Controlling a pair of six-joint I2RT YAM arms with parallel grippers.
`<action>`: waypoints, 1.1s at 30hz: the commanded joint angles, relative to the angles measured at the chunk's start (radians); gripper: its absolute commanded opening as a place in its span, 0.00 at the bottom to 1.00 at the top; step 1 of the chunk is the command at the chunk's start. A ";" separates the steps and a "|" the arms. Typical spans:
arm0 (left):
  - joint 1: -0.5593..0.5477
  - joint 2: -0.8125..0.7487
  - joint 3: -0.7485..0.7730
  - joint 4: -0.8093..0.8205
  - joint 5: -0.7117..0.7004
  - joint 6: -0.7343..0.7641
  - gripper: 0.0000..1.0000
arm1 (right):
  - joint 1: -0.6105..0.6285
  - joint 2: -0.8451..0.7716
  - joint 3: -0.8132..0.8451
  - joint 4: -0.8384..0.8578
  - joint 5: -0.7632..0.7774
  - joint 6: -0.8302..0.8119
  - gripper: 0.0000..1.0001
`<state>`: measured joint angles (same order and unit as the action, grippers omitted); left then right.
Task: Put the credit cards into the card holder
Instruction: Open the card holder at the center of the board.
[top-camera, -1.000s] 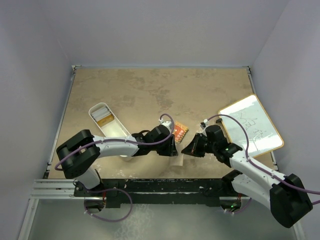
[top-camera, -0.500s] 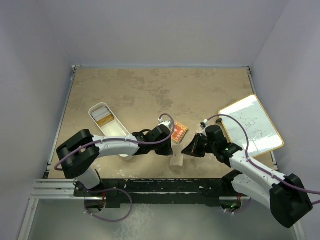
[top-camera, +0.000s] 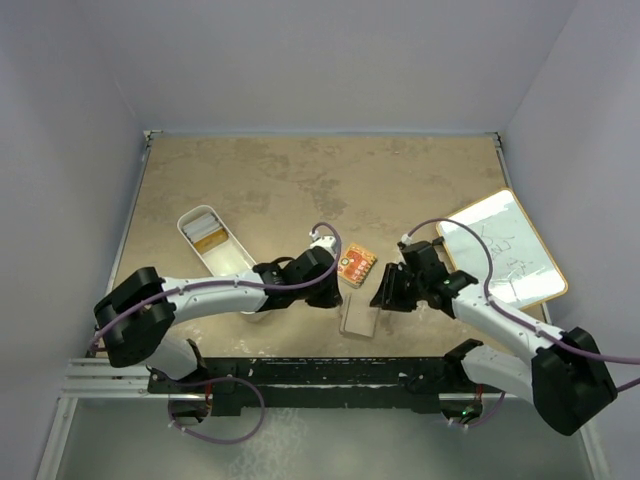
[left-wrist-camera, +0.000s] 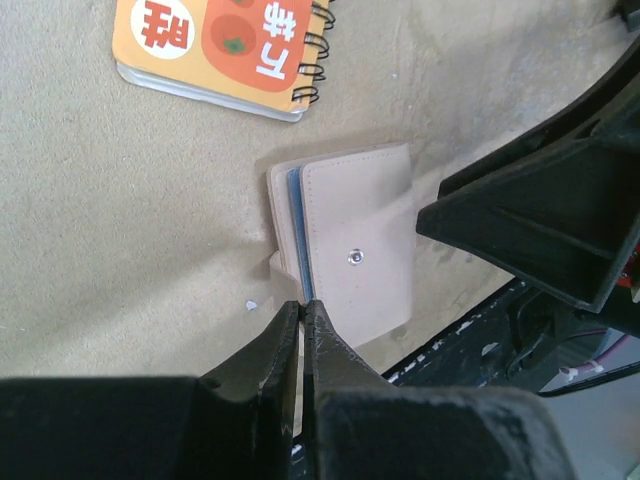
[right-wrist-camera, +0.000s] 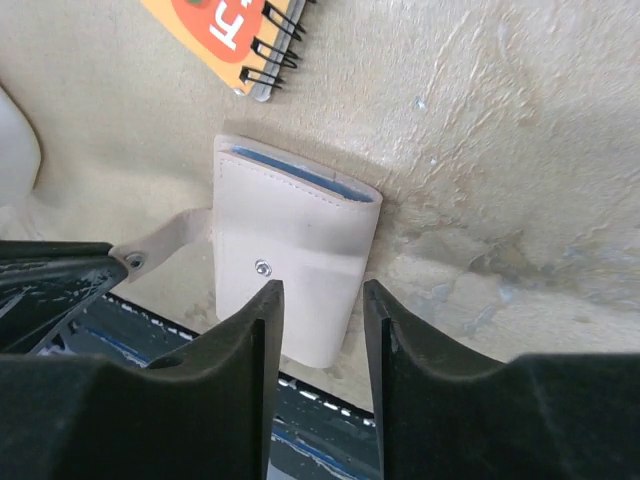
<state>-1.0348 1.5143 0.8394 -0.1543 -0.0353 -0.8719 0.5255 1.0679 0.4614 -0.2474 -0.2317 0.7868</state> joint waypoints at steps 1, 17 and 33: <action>0.001 -0.070 -0.007 0.022 -0.023 -0.012 0.00 | 0.004 -0.004 0.107 -0.148 0.088 -0.094 0.44; 0.001 -0.167 -0.019 0.127 0.030 -0.086 0.00 | 0.016 -0.024 0.029 0.093 -0.145 0.071 0.62; 0.001 -0.149 -0.023 0.075 -0.039 -0.082 0.00 | 0.024 0.058 0.072 0.056 -0.097 0.029 0.61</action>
<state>-1.0348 1.3670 0.8204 -0.0700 -0.0158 -0.9592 0.5434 1.1202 0.4854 -0.1501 -0.3565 0.8528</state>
